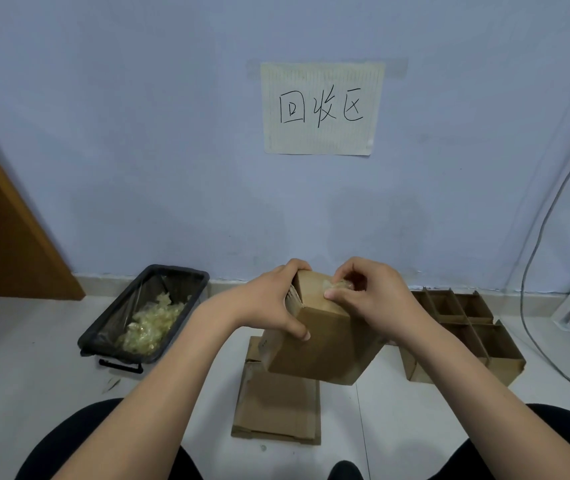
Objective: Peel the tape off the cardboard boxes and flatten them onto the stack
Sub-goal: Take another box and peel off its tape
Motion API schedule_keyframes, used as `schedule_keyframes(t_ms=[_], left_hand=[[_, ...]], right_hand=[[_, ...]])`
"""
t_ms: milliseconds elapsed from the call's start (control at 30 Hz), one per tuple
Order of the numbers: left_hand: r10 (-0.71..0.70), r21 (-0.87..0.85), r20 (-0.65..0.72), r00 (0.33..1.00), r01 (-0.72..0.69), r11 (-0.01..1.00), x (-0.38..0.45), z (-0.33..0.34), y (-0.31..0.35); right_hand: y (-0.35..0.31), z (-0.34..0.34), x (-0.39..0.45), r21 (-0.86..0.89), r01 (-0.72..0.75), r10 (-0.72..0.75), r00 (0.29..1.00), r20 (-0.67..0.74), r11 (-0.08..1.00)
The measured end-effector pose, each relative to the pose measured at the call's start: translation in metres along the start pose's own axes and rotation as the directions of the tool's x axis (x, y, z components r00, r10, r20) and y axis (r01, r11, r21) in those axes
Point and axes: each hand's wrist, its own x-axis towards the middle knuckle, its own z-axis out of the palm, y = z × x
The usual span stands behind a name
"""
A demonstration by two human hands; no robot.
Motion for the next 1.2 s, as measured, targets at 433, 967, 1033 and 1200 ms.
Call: schedule_keyframes(t_ms=[433, 967, 1033, 1200], left_hand=[[-0.027, 0.041, -0.035, 0.999, 0.028, 0.999, -0.006, -0.009, -0.009], [-0.019, 0.023, -0.024, 1.0, 0.02, 1.0, -0.006, -0.011, -0.007], [-0.019, 0.03, -0.021, 1.0, 0.019, 0.999, -0.007, -0.011, -0.008], [-0.025, 0.022, -0.017, 1.0, 0.026, 0.999, -0.006, -0.009, -0.007]], right_hand=[[-0.003, 0.002, 0.0, 0.112, -0.046, 0.038, 0.996, 0.076, 0.993], [-0.007, 0.0, -0.003, -0.097, 0.135, -0.136, 0.991, -0.007, 0.986], [-0.007, 0.003, -0.004, -0.103, 0.179, -0.178, 0.984, 0.016, 0.978], [-0.007, 0.003, -0.003, -0.089, 0.174, -0.175, 0.984, -0.011, 0.981]])
